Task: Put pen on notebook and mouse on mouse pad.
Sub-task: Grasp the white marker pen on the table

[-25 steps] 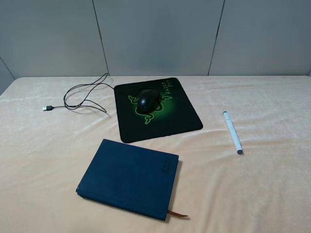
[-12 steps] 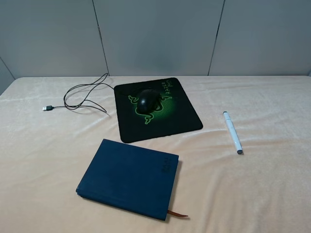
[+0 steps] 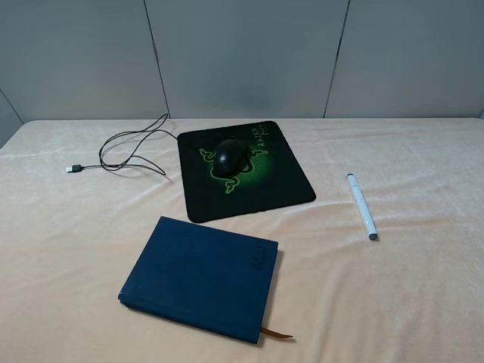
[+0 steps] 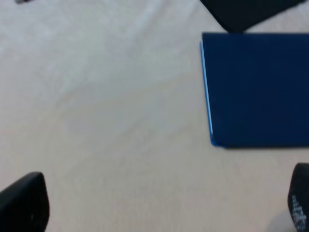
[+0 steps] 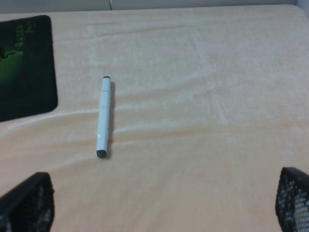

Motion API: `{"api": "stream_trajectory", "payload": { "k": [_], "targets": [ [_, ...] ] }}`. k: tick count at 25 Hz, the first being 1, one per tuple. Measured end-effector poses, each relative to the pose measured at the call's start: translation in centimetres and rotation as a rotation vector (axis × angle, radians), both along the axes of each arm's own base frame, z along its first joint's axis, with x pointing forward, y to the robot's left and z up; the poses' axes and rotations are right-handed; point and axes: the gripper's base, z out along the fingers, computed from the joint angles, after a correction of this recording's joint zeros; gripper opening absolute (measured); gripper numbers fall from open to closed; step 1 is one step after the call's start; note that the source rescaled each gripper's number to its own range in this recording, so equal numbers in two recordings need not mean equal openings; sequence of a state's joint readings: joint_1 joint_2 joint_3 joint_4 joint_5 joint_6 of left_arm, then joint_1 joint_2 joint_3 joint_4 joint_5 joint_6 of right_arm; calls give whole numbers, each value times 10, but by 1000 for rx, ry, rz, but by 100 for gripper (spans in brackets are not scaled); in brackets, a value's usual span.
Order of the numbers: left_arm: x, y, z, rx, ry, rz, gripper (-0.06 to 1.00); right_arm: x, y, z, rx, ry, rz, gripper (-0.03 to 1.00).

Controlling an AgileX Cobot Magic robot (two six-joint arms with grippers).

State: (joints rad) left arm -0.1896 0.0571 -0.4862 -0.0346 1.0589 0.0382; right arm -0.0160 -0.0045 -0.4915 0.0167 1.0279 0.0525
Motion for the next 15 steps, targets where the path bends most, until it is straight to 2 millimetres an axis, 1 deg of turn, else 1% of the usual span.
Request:
{"api": "stream_trajectory", "payload": {
  "k": [3, 8, 15],
  "targets": [
    [-7, 1, 0, -10, -55, 58, 100, 0, 0, 0, 0, 0, 0, 100],
    [-8, 0, 0, -8, -60, 138, 100, 0, 0, 0, 1, 0, 0, 100],
    [-8, 0, 0, -8, -60, 142, 100, 0, 0, 0, 1, 0, 0, 100]
  ]
}}
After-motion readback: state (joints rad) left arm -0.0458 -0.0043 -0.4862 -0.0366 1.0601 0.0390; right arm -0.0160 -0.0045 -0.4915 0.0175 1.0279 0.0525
